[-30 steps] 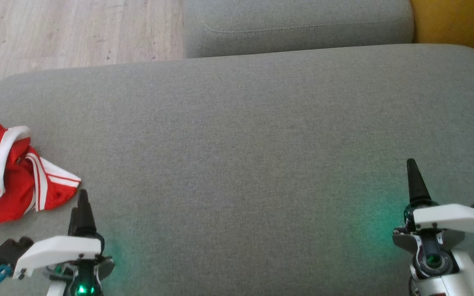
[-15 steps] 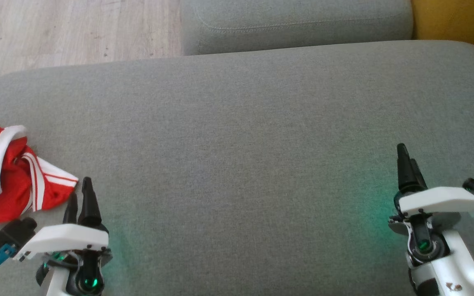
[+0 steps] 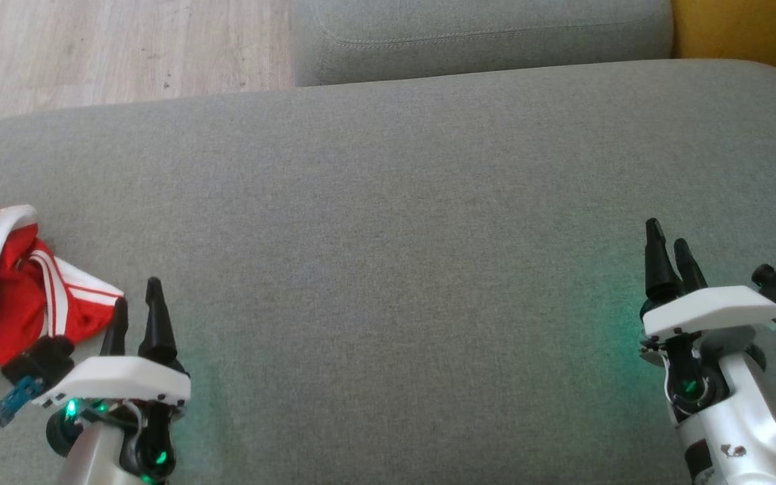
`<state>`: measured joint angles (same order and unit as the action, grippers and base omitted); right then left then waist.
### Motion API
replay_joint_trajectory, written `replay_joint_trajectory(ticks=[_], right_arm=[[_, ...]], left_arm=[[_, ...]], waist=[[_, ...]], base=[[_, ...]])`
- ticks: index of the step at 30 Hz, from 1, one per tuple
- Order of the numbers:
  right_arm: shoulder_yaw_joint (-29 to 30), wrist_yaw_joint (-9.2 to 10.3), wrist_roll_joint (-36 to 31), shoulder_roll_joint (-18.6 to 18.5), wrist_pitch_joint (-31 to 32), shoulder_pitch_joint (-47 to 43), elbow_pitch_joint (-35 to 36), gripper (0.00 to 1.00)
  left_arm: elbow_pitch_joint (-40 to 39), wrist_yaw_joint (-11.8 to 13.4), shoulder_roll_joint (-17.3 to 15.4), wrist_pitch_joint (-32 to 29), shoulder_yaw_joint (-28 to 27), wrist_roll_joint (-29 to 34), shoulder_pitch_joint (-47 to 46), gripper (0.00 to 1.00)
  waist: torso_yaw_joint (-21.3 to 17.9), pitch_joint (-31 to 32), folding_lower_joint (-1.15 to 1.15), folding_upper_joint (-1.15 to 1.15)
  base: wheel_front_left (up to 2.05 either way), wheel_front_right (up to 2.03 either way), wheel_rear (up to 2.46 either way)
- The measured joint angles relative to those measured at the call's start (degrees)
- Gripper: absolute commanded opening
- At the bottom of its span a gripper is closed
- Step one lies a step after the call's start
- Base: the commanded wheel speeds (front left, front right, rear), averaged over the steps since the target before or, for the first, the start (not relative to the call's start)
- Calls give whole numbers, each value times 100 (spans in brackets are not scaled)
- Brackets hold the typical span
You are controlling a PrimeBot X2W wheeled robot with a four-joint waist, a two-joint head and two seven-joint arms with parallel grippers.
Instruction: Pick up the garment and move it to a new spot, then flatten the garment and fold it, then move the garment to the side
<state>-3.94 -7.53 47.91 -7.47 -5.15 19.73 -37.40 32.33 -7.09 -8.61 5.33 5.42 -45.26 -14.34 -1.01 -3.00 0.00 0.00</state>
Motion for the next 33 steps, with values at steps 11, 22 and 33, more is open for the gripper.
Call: replay_joint_trajectory(ticks=[11,22,33], right_arm=[[-112,0,-777,-13,-190,249,-334,100],[-189,0,-1593,-44,-347,406,-625,100],[-210,0,-2593,-57,-527,586,-969,100]], left_arm=[[140,-1,-11,158,-2,724,-109,100],[307,-3,-19,341,-9,1585,-239,100],[508,1,-18,542,-16,2424,-316,100]], waist=[[6,-15,0,0],[-8,-27,0,0],[-21,6,0,0]], base=[[0,0,0],[0,0,0],[0,0,0]])
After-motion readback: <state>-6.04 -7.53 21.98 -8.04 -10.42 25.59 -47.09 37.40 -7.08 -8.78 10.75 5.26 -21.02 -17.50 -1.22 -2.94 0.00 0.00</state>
